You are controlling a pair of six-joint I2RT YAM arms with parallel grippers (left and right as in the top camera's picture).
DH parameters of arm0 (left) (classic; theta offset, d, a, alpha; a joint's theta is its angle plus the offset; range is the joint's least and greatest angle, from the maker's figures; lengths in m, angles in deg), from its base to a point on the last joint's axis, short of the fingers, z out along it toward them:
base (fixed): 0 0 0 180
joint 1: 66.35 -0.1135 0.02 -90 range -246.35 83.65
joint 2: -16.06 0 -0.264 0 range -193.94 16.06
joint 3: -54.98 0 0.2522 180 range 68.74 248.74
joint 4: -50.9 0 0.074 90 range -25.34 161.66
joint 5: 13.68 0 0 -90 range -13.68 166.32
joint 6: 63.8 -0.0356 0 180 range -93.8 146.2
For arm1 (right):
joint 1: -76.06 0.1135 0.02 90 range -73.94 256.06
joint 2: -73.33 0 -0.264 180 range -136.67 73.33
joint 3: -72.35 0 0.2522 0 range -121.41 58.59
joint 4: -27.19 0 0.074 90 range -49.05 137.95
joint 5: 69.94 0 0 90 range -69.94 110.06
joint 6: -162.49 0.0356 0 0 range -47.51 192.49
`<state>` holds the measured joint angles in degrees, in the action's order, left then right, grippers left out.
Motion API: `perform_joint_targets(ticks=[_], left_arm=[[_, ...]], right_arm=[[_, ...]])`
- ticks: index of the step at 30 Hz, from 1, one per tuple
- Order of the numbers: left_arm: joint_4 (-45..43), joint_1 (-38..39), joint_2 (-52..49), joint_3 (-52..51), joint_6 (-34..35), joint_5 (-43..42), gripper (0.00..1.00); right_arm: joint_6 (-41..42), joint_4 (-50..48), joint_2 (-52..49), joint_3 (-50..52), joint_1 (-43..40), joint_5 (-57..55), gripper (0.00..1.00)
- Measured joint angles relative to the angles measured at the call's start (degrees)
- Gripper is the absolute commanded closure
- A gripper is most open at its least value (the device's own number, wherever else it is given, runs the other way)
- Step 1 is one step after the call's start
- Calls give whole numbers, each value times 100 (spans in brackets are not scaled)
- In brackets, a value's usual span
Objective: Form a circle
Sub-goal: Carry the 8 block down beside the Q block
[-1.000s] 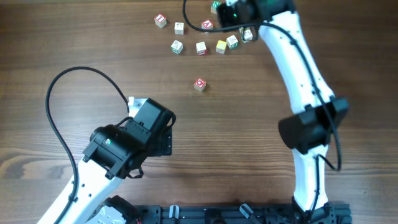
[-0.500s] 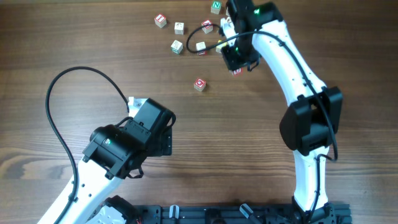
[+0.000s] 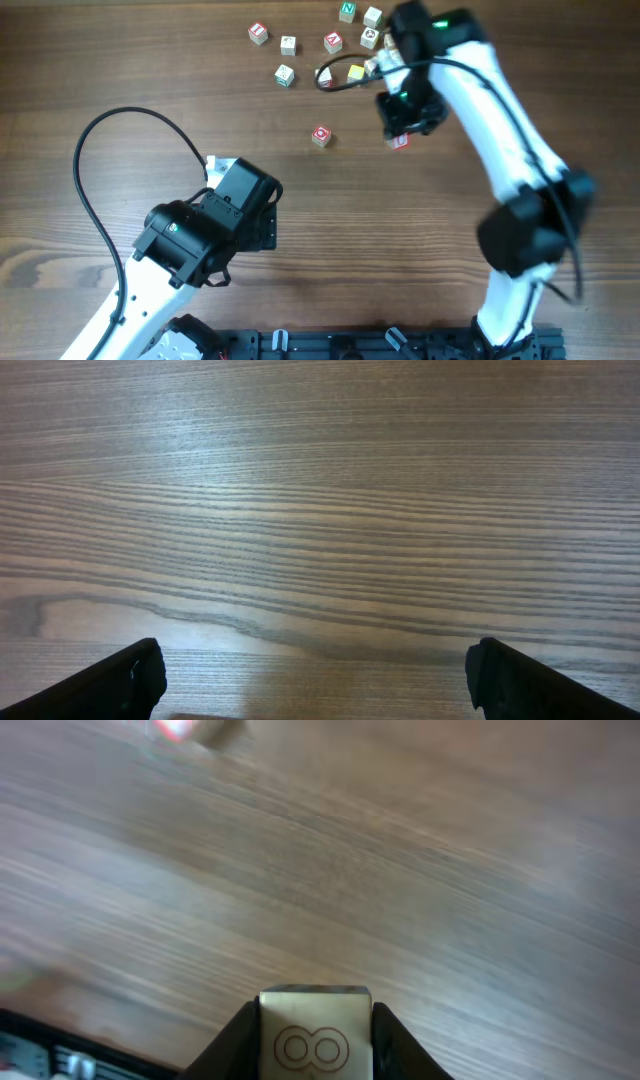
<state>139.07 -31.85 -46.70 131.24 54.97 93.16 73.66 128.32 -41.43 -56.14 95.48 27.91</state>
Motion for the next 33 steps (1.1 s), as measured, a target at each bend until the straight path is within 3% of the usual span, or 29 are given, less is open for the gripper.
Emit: perform_joint_targets(ticks=[3,6,8,11,15,19,22,33], left_arm=[[0,0,0,0,0,0,0],[2,0,0,0,0,0,0],[13,0,0,0,0,0,0],[4,0,0,0,0,0,0],[2,0,0,0,0,0,0],[4,0,0,0,0,0,0],[4,0,0,0,0,0,0],[0,0,0,0,0,0,0]], right_arm=[[72,-409,1102,238,-68,-33,95],[116,-1814,2350,1512,-61,-37,95],[168,-3289,2804,2855,-61,-42,94],[282,-5274,2658,4610,-61,-46,95],[470,-6926,2162,5984,-61,-46,95],[459,-7941,1921,6105,-61,-42,86],[391,-8391,1537,6094,-61,83,86],[63,-8929,953,5855,503,284,84]])
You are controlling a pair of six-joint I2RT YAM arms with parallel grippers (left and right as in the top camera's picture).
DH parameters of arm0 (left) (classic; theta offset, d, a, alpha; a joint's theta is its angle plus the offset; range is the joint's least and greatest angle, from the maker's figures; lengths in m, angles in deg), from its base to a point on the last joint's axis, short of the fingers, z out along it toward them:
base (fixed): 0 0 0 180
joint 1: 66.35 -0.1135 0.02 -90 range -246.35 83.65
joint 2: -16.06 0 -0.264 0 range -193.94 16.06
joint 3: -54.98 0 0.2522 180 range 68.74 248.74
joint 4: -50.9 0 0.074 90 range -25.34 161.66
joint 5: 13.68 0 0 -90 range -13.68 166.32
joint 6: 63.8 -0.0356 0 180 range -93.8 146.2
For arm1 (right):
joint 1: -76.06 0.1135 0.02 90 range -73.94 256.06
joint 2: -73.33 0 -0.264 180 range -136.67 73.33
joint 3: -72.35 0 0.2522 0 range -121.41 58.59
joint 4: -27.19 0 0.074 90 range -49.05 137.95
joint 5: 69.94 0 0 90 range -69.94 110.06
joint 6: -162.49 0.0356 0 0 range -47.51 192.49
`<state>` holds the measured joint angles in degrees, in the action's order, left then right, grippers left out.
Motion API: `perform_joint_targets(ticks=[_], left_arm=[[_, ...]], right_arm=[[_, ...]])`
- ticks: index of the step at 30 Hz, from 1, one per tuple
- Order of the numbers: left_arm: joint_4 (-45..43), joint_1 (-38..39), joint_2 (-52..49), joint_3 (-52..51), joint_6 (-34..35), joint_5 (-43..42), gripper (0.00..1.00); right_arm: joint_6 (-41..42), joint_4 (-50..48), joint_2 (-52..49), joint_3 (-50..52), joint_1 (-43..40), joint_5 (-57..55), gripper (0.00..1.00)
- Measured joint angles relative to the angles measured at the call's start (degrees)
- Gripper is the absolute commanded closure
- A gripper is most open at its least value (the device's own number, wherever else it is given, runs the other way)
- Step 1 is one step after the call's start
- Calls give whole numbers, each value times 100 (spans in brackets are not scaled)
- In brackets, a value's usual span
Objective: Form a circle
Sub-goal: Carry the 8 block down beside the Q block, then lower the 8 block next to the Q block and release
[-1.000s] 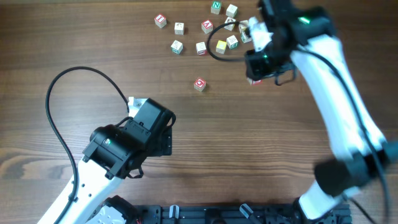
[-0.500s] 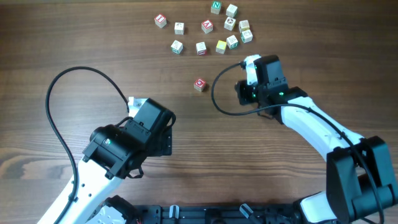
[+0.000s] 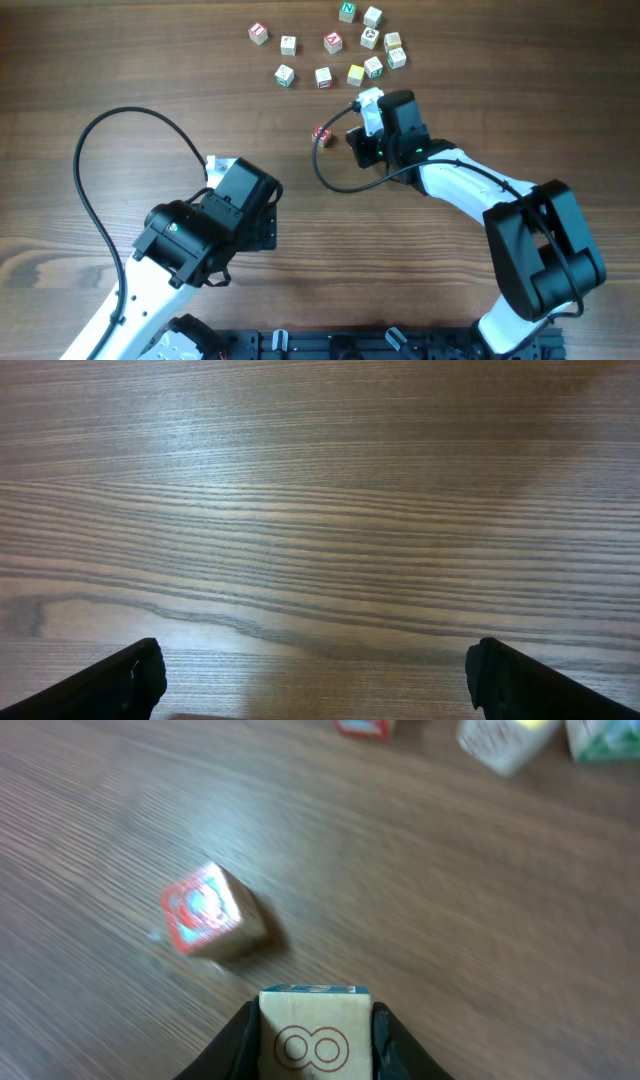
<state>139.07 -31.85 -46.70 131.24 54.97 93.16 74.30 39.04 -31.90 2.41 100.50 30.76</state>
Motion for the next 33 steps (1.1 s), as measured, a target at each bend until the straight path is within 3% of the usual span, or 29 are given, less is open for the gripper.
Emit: perform_joint_targets(ticks=[33], left_arm=[[0,0,0,0,0,0,0]], right_arm=[[-107,-415,-439,-55,251,-243,76]])
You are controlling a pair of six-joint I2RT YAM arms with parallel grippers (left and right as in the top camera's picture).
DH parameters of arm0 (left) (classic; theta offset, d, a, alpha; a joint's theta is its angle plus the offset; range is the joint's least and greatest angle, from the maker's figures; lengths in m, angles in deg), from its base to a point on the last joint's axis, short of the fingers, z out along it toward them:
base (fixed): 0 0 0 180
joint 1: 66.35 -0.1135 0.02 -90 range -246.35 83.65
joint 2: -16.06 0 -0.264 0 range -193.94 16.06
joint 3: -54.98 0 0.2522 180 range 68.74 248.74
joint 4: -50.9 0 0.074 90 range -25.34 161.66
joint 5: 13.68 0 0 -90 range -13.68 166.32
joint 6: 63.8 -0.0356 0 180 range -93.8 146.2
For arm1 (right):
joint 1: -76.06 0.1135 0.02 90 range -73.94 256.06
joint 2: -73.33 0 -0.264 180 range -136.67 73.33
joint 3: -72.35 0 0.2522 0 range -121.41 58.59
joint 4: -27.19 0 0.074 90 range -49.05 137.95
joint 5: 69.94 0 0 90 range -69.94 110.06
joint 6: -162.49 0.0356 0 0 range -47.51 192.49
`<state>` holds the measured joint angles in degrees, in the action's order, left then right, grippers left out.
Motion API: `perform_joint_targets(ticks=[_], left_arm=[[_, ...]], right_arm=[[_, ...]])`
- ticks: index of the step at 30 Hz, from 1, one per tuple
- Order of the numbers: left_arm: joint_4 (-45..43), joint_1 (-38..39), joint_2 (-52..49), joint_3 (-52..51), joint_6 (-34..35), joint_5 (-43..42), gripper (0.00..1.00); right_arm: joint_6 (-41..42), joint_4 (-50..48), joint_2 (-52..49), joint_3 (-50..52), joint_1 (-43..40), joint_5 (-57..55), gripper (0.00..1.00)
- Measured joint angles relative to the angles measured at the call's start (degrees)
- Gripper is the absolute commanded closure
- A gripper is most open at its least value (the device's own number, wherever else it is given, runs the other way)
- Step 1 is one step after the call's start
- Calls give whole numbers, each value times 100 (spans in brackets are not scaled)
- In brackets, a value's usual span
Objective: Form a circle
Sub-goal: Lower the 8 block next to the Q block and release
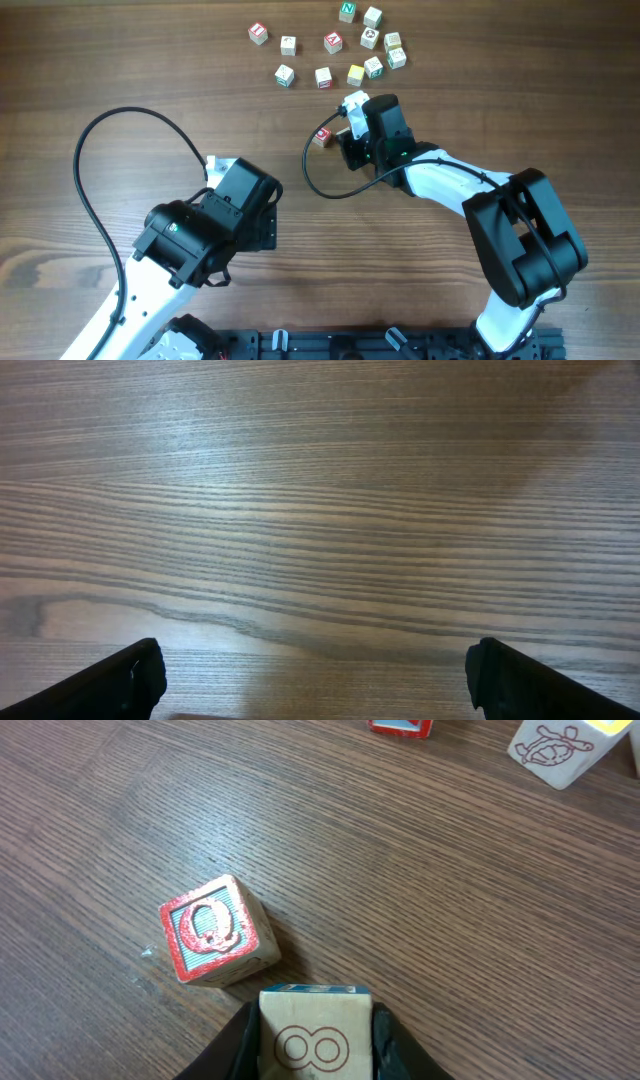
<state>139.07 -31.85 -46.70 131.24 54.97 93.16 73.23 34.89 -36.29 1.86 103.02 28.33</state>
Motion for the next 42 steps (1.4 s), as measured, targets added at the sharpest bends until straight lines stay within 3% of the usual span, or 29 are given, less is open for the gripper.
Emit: perform_joint_targets(ticks=[6,24,32,39,42], left_arm=[[0,0,0,0,0,0,0],[0,0,0,0,0,0,0],[0,0,0,0,0,0,0],[0,0,0,0,0,0,0],[0,0,0,0,0,0,0]], right_arm=[[0,-44,-46,-2,0,-17,75],[-22,-85,-92,-2,0,-44,58],[37,-184,-92,-90,0,-107,33],[407,-120,-92,-205,0,-424,32],[573,-39,-90,-210,-4,-516,47]])
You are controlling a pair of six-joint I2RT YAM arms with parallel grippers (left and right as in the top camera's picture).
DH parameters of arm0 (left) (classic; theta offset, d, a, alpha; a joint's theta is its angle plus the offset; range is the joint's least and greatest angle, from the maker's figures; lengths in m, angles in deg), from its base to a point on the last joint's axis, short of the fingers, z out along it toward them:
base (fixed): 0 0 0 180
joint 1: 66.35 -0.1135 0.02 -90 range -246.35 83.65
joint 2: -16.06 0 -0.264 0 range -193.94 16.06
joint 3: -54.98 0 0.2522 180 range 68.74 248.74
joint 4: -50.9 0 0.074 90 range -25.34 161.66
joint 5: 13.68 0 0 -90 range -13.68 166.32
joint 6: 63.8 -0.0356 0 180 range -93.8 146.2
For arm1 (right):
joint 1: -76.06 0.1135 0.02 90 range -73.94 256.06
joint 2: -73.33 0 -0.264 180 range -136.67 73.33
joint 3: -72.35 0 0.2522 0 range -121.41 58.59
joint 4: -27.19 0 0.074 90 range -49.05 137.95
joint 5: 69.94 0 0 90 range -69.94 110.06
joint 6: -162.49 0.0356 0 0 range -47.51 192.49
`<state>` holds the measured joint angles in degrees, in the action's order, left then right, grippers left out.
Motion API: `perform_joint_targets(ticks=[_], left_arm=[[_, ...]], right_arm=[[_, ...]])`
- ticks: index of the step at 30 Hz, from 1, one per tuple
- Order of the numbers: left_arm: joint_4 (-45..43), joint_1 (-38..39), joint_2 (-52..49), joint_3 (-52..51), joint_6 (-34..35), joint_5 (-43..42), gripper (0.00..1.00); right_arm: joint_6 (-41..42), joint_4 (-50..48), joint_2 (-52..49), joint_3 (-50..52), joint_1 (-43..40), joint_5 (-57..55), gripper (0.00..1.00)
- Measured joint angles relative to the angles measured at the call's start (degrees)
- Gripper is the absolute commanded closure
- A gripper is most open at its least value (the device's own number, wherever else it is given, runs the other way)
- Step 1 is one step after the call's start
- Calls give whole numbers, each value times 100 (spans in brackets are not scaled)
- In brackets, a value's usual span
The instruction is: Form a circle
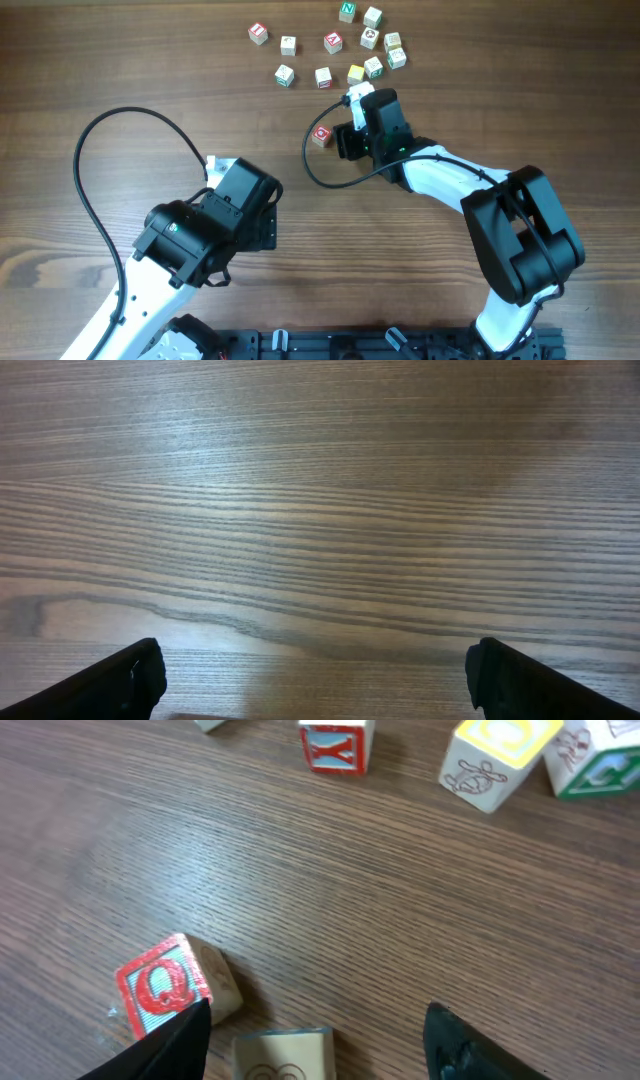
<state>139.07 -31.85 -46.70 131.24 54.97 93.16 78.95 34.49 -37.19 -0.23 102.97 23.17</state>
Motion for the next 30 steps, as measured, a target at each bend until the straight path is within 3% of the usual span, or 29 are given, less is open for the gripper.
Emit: perform_joint_targets(ticks=[3,10,19,30], left_arm=[[0,0,0,0,0,0,0],[0,0,0,0,0,0,0],[0,0,0,0,0,0,0],[0,0,0,0,0,0,0]], right_arm=[[278,116,22,-4,-70,-76,70],[1198,586,177,-22,-579,-173,92],[1600,949,179,-26,-616,66,95],[2940,1235,179,107,-568,85,96]])
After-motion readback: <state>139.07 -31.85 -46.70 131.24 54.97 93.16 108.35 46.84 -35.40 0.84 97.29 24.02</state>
